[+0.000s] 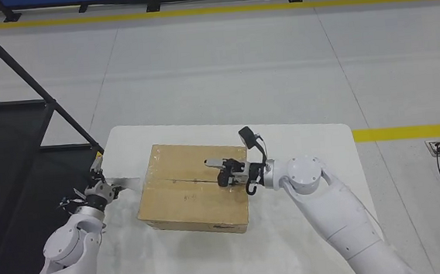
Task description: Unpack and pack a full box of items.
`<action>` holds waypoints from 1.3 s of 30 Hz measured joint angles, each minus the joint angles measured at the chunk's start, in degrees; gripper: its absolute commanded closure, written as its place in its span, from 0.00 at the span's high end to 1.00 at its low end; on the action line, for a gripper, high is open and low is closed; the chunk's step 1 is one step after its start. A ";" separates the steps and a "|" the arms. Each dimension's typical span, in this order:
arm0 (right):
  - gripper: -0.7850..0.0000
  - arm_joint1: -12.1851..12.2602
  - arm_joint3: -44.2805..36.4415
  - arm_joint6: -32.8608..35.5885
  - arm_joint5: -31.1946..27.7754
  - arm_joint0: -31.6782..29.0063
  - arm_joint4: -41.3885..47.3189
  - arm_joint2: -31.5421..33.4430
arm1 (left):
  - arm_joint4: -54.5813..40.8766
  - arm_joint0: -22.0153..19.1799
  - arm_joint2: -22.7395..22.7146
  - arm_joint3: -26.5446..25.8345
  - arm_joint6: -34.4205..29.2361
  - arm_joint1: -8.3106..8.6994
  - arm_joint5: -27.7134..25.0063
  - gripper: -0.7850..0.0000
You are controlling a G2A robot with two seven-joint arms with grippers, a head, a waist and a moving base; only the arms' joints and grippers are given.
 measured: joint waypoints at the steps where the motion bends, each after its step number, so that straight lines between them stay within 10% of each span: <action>1: 1.00 -0.01 0.01 0.00 0.02 0.00 0.00 -0.02 | -0.04 0.38 -0.42 -0.94 0.03 0.05 -0.22 1.00; 16: 1.00 -0.10 0.59 0.22 -0.91 0.01 0.42 -0.30 | 5.67 8.17 -4.46 -18.29 3.99 0.43 -3.05 1.00; 39: 1.00 0.79 -3.63 -0.03 -1.22 -2.71 -0.33 1.21 | 23.93 11.86 2.69 -32.15 7.36 -0.24 -5.13 1.00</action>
